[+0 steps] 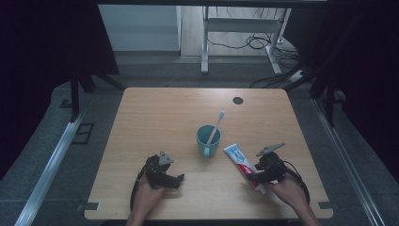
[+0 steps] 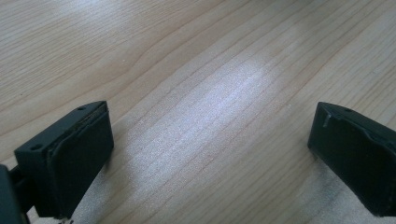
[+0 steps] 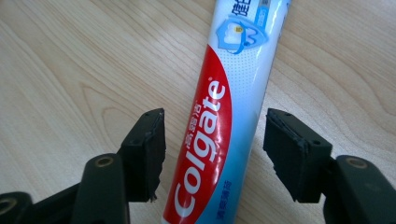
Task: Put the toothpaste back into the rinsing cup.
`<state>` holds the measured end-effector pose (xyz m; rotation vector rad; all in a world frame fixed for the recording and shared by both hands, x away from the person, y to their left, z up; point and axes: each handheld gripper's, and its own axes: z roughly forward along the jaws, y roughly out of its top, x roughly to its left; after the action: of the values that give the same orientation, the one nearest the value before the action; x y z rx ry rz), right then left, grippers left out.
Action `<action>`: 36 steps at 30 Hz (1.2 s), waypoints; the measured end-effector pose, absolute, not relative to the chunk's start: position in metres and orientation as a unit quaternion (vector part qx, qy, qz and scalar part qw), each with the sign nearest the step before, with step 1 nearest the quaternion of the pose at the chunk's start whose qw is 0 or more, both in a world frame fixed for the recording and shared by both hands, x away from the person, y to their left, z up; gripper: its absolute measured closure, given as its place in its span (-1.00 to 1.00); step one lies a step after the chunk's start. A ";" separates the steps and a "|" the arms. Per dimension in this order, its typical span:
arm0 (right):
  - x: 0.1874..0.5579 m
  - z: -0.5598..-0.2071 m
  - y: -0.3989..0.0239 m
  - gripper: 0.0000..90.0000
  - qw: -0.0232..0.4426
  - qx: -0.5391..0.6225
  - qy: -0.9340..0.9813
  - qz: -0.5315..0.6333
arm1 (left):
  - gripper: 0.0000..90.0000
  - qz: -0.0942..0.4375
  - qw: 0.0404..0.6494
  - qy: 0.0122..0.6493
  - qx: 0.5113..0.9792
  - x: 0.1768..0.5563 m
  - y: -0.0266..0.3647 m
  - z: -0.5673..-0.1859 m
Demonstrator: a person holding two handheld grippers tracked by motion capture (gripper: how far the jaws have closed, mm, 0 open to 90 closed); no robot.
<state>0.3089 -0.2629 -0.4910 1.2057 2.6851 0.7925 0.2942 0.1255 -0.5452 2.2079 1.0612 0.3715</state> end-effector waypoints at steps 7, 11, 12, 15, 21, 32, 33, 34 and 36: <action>0.323 -0.496 -0.253 -0.23 0.029 0.410 0.886 0.213 | -1.00 0.141 0.326 0.406 0.842 0.294 0.125 -0.545; 0.330 -0.497 -0.245 -0.23 0.014 0.411 0.892 0.186 | -1.00 0.141 0.326 0.407 0.842 0.294 0.125 -0.545; 0.332 -0.497 -0.243 -0.23 0.013 0.412 0.894 0.178 | -1.00 0.141 0.326 0.407 0.842 0.294 0.125 -0.545; 0.337 -0.497 -0.238 -0.21 0.013 0.412 0.898 0.154 | -1.00 0.141 0.326 0.407 0.842 0.294 0.125 -0.545; 0.347 -0.497 -0.227 -0.16 0.006 0.412 0.904 0.115 | -1.00 0.140 0.325 0.407 0.842 0.294 0.125 -0.545; 0.363 -0.496 -0.211 -0.11 -0.010 0.415 0.909 0.047 | -1.00 0.140 0.325 0.407 0.842 0.294 0.125 -0.545; 0.364 -0.497 -0.210 -0.10 -0.010 0.416 0.908 0.043 | -1.00 0.141 0.325 0.407 0.842 0.294 0.125 -0.545; 0.366 -0.497 -0.210 -0.09 -0.013 0.414 0.909 0.042 | -1.00 0.141 0.325 0.407 0.842 0.294 0.125 -0.545; 0.367 -0.498 -0.208 -0.06 -0.015 0.417 0.908 0.036 | -1.00 0.141 0.325 0.407 0.842 0.294 0.125 -0.545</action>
<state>0.3674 -0.2077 -0.4980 1.3226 2.8807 0.1147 0.2940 0.1254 -0.5450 2.2079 1.0661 0.3684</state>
